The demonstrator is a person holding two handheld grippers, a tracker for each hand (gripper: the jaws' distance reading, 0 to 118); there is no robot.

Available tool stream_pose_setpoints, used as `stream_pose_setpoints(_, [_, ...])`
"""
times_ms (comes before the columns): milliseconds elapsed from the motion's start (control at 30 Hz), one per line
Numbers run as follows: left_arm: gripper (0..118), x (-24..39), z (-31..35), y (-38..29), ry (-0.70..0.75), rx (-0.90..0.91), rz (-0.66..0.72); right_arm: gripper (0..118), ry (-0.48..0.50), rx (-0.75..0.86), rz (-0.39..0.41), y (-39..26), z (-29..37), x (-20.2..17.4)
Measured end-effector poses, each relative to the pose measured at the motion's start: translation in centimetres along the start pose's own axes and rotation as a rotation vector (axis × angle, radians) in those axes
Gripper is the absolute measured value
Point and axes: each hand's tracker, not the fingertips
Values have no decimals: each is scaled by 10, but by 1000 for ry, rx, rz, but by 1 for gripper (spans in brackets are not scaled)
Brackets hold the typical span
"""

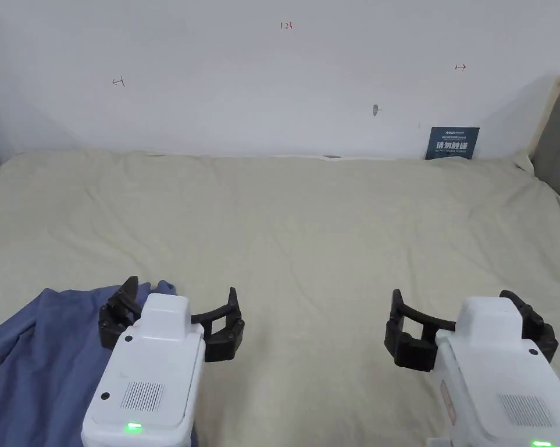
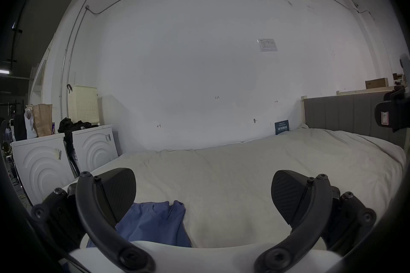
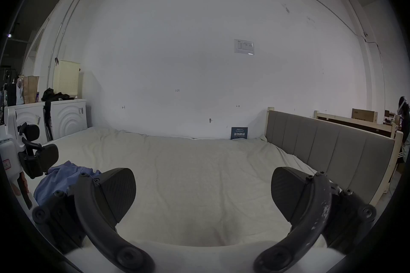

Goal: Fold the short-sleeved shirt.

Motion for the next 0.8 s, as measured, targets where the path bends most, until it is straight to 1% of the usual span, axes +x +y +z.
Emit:
stream_pose_setpoints(33, [118, -1, 0, 0, 1, -2, 2, 118, -2, 1, 2, -2, -4, 5])
stream_pose_setpoints(233, [118, -2, -2, 1, 8, -4, 8, 118, -4, 2, 3, 3, 0, 1])
stream_pose_setpoints(733, [118, -4, 0, 5, 1, -7, 35, 118, -3, -1, 14, 1, -4, 6])
stream_pose_setpoints(800, [112, -3, 1, 6, -2, -5, 44, 118, -9, -2, 22, 3, -3, 5])
